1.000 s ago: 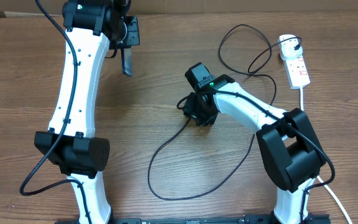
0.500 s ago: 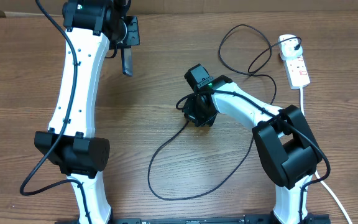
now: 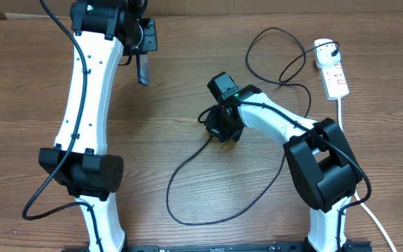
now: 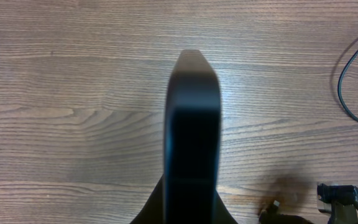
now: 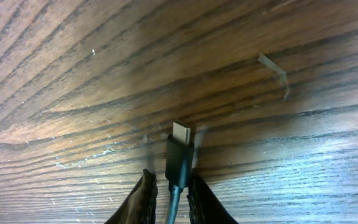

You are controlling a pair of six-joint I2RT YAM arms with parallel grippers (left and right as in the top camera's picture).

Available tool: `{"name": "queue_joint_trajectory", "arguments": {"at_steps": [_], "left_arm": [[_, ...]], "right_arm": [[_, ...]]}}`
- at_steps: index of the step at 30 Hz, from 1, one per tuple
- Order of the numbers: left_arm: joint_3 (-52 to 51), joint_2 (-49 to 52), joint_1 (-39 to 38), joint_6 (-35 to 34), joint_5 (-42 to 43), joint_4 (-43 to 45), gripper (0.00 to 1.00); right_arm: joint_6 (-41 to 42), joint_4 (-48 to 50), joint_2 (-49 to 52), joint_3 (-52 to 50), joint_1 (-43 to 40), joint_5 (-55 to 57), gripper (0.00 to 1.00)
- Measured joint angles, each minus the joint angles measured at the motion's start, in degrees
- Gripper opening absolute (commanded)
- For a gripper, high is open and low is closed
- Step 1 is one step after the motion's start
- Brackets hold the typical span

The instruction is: Plug charger to phone and switch on socket

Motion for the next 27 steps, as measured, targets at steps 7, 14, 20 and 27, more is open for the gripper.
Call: {"name": "queue_joint_trajectory", "arguments": {"at_steps": [7, 14, 20, 27], "left_arm": [[0.0, 0.0, 0.0, 0.0, 0.0, 0.0, 0.04], [0.0, 0.0, 0.0, 0.0, 0.0, 0.0, 0.04], [0.0, 0.0, 0.0, 0.0, 0.0, 0.0, 0.04], [0.0, 0.0, 0.0, 0.02, 0.0, 0.0, 0.04]], "right_arm": [[-0.09, 0.02, 0.09, 0.0, 0.0, 0.02, 0.1], [-0.02, 0.26, 0.11, 0.0, -0.22, 0.0, 0.06], [-0.04, 0.35, 0.15, 0.0, -1.49, -0.55, 0.04], [-0.09, 0.35, 0.15, 0.0, -2.32, -3.23, 0.04]]}}
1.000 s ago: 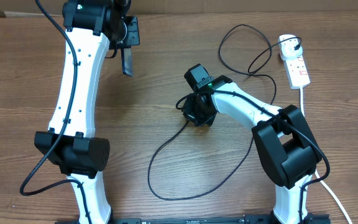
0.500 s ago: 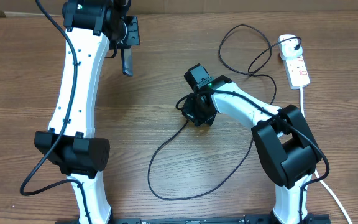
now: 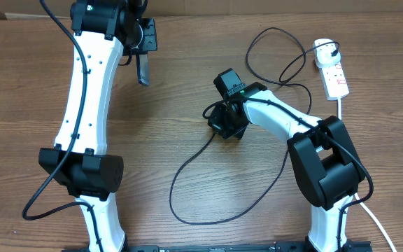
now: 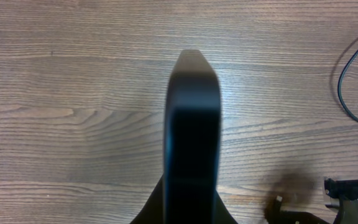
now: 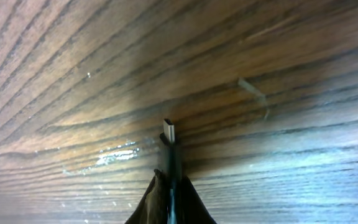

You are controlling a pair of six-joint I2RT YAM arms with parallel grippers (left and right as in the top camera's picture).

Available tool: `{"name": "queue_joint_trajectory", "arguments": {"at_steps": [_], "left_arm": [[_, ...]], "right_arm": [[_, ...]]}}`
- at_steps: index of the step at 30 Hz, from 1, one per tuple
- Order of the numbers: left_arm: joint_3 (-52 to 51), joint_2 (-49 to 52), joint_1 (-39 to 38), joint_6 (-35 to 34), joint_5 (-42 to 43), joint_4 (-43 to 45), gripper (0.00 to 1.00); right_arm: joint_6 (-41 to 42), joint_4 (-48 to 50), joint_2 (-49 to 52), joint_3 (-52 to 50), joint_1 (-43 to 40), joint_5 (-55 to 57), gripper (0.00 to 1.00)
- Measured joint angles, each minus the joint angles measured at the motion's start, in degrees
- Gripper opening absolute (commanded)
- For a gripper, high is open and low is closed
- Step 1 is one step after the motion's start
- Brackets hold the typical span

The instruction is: Plug charger to phone and switch on socket

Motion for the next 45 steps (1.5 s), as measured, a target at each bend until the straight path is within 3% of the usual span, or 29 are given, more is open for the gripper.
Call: {"name": "queue_joint_trajectory", "arguments": {"at_steps": [10, 20, 25, 34, 45], "left_arm": [[0.0, 0.0, 0.0, -0.02, 0.0, 0.31, 0.04], [0.0, 0.0, 0.0, -2.86, 1.11, 3.21, 0.04], [-0.02, 0.0, 0.0, -3.26, 7.65, 6.54, 0.04], [-0.02, 0.0, 0.02, -5.07, 17.7, 14.51, 0.04], [-0.02, 0.0, 4.31, -11.5, 35.19, 23.1, 0.04]], "right_arm": [[-5.73, 0.09, 0.0, 0.0, -2.32, -6.12, 0.04], [-22.18, 6.86, -4.87, -0.07, -7.39, -23.98, 0.04], [-28.92, 11.47, -9.51, -0.07, -8.41, -36.85, 0.04], [-32.06, 19.45, -9.88, -0.07, -8.41, -56.54, 0.04], [-32.57, 24.2, -9.88, -0.07, -8.63, -67.1, 0.04]]}}
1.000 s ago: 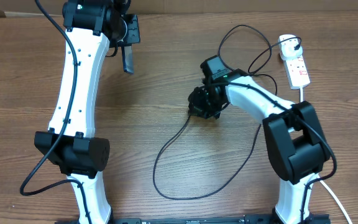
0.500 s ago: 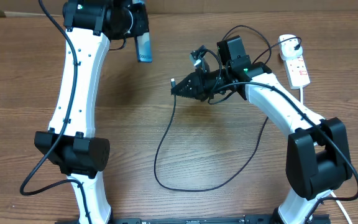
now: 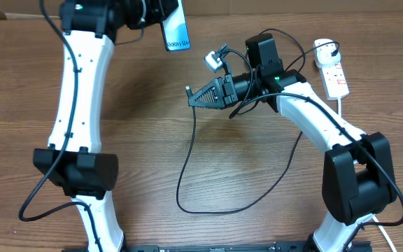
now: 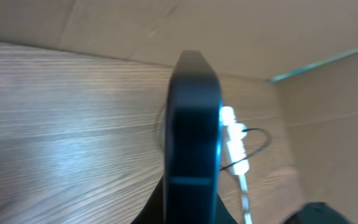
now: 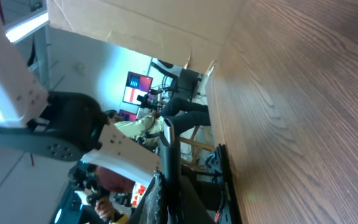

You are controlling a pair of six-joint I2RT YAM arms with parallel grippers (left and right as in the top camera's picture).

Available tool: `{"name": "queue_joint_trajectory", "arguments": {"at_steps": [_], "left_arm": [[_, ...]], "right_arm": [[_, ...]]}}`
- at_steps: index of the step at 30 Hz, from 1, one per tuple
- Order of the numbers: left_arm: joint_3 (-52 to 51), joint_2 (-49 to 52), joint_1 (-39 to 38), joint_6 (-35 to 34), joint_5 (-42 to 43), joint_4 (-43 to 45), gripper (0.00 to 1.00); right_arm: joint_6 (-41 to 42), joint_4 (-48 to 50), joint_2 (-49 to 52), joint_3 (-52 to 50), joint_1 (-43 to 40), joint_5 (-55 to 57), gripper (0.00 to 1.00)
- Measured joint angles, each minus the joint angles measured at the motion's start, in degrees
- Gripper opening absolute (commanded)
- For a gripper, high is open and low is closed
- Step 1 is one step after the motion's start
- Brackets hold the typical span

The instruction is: Plug charger to phone and switch on socket

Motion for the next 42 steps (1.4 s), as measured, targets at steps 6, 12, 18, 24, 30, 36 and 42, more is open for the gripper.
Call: {"name": "queue_joint_trajectory", "arguments": {"at_steps": [6, 12, 18, 24, 30, 36, 42], "left_arm": [[0.0, 0.0, 4.66, -1.73, 9.92, 1.01, 0.04], [0.0, 0.0, 6.49, -2.56, 20.57, 2.23, 0.04], [0.0, 0.0, 6.45, -2.99, 26.97, 2.64, 0.04], [0.0, 0.02, 6.14, -3.19, 28.57, 2.67, 0.04], [0.0, 0.02, 5.51, -3.17, 28.76, 2.69, 0.04], [0.0, 0.02, 4.57, -3.17, 28.72, 2.67, 0.04], [0.0, 0.02, 3.89, -3.15, 28.72, 2.25, 0.04]], "right_arm": [[1.05, 5.35, 0.0, 0.0, -1.09, -2.97, 0.04], [7.34, 15.96, 0.0, -0.02, -1.79, -4.5, 0.04], [15.74, 25.38, 0.0, -0.02, -1.79, -5.27, 0.04], [21.0, 29.24, 0.0, -0.02, -1.79, -5.31, 0.04], [25.46, 34.73, 0.0, -0.04, -1.79, -5.01, 0.04], [29.46, 38.97, 0.0, -0.04, -1.79, -4.55, 0.04], [30.97, 39.04, 0.0, -0.04, -1.79, -3.61, 0.04]]}}
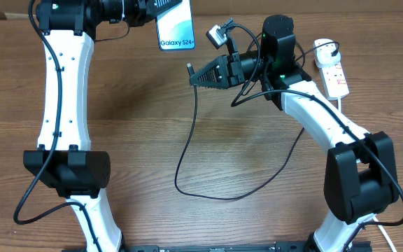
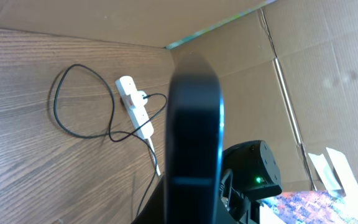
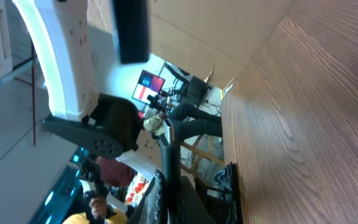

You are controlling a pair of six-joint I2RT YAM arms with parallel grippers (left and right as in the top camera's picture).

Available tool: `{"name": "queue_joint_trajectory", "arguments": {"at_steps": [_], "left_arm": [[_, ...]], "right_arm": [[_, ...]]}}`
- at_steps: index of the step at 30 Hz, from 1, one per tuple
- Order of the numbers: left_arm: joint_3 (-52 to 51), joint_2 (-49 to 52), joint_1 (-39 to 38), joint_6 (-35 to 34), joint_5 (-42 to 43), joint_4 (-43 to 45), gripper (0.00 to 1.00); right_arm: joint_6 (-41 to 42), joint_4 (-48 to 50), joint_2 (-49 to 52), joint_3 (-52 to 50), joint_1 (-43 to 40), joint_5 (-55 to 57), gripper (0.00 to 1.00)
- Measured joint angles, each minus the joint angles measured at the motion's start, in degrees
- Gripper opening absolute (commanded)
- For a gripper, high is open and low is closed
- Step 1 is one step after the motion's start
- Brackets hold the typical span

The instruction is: Plug charger to phone and switch on socket

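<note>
The phone (image 1: 175, 28), its lit screen reading Galaxy S24, is held high at the back by my left gripper (image 1: 151, 12), shut on it; it fills the left wrist view edge-on (image 2: 194, 143). My right gripper (image 1: 196, 77) is shut on the black charger plug (image 3: 168, 149), whose tip (image 1: 189, 68) points left, just right of and below the phone. The black cable (image 1: 187, 150) hangs from it and loops over the table. The white socket strip (image 1: 333, 70) lies at the back right with a plug in it; its switch state cannot be read.
Brown cardboard walls (image 2: 104, 18) stand along the table's far edge. The cable's second loop (image 1: 275, 59) lies near the socket strip, whose white lead (image 1: 369, 210) runs down the right side. Both arm bases sit at the front edge.
The phone has moved slightly right and turned its screen more fully upward. My right gripper with the plug has risen a little toward the back, its tip now closer to the phone.
My left gripper held the phone edge-on at the back left while the right gripper stood open around the plug on the table centre. It then shut on the plug. Later both were raised toward each other at the back, and now stand closer.
</note>
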Motion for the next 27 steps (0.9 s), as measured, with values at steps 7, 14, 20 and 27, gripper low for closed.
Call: {"name": "queue_joint_trajectory", "arguments": {"at_steps": [7, 14, 20, 27], "left_arm": [[0.0, 0.02, -0.68, 0.2, -1.38, -1.53, 0.04], [0.0, 0.24, -0.83, 0.2, -2.67, -1.81, 0.04], [0.0, 0.7, -0.83, 0.17, -3.02, -1.86, 0.04], [0.0, 0.92, -0.83, -0.09, -3.04, -1.86, 0.04]], "right_arm": [[1.64, 1.62, 0.0, 0.0, 0.0, 1.57, 0.04], [6.27, 9.99, 0.0, 0.0, 0.0, 1.84, 0.04], [9.4, 12.33, 0.0, 0.0, 0.0, 1.81, 0.04], [10.4, 12.24, 0.0, 0.0, 0.15, 1.86, 0.04]]}}
